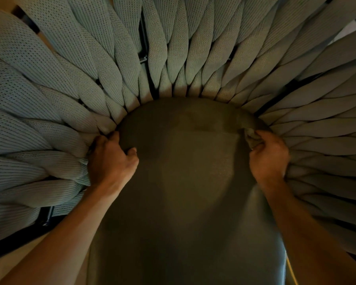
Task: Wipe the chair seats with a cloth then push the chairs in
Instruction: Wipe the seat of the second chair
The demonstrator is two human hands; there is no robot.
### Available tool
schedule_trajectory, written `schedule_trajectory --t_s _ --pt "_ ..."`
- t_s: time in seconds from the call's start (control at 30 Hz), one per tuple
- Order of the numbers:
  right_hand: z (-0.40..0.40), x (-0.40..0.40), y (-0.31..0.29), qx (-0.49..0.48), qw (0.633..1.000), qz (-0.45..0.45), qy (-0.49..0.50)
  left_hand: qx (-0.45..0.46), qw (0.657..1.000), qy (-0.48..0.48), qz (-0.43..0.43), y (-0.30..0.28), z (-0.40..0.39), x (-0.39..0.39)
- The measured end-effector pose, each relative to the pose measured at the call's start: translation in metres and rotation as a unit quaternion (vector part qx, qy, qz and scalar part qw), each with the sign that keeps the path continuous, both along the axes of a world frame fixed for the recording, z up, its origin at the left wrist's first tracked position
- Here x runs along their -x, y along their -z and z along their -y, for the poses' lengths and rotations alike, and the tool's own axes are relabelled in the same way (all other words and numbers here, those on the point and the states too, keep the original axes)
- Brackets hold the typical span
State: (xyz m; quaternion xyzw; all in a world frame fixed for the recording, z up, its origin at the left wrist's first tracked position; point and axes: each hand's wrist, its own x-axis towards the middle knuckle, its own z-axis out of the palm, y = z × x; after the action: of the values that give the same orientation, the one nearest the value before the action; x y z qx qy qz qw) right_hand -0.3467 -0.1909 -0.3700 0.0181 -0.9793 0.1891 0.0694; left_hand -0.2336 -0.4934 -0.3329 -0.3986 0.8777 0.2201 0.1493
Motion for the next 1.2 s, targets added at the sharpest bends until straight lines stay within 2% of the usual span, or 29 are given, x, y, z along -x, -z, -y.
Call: schedule_trajectory --t_s 0.17,0.33,0.47,0.63,0.8,0.93,1.07,1.2 --pt "0.070 -0.017 -0.001 0.030 0.999 0.018 -0.042 -0.014 1.000 -0.014 -0.013 -0.001 0.002 0.000" --pt "0.150 -0.038 -0.006 0.081 0.989 0.024 -0.121 -0.034 0.996 -0.055 -0.065 0.002 0.011 0.003" --pt "0.210 -0.051 -0.011 0.068 0.980 0.063 -0.175 -0.046 0.994 -0.072 -0.071 -0.002 0.014 0.005" --pt "0.258 -0.057 -0.010 0.068 0.964 0.045 -0.252 -0.038 0.996 -0.047 -0.059 -0.001 0.016 0.001" --pt "0.244 -0.044 -0.003 0.018 0.946 0.060 -0.318 -0.046 0.995 -0.055 -0.068 0.002 0.014 0.000" --pt "0.202 -0.031 -0.004 0.001 0.958 0.039 -0.285 -0.056 0.994 -0.069 -0.059 0.002 0.013 0.002" --pt "0.151 -0.019 -0.002 -0.026 0.962 0.002 -0.271 -0.019 0.999 -0.029 -0.012 -0.003 0.005 0.006" --pt "0.098 -0.005 -0.008 -0.061 0.971 0.010 -0.232 0.006 1.000 -0.007 0.025 -0.011 -0.001 0.009"
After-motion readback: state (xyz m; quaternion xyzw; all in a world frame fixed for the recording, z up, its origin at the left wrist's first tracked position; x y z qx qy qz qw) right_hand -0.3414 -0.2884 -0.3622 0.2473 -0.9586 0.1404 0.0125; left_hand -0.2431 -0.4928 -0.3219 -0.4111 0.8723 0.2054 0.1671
